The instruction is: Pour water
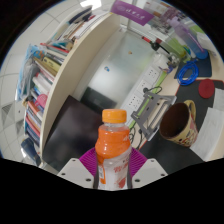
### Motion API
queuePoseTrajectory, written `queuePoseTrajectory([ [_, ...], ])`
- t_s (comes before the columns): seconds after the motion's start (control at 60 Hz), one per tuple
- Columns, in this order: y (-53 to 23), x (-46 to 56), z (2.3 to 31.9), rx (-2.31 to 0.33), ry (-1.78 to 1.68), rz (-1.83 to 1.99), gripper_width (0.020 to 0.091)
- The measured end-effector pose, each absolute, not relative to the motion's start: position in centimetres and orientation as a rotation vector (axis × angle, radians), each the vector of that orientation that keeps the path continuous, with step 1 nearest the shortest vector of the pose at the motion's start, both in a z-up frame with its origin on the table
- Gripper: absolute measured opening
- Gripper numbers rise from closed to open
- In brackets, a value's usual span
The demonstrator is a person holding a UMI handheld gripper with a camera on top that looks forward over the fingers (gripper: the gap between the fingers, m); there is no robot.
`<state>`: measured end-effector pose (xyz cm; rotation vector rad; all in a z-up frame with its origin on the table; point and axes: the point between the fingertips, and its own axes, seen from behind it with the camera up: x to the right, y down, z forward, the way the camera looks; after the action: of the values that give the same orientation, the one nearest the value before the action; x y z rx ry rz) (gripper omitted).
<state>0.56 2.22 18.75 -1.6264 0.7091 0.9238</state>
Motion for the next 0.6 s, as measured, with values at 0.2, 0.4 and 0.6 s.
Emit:
queuePoseTrajectory([
  [0.2,2.6,3.8,19.0,-1.518,1.135,1.187,0.0383],
  [0.4,3.0,4.6,18.1,-1.442,1.412,1.368,0.0383],
  [0.6,3.5,5.5,17.0,-1.353,1.605,1.469,0.0382],
])
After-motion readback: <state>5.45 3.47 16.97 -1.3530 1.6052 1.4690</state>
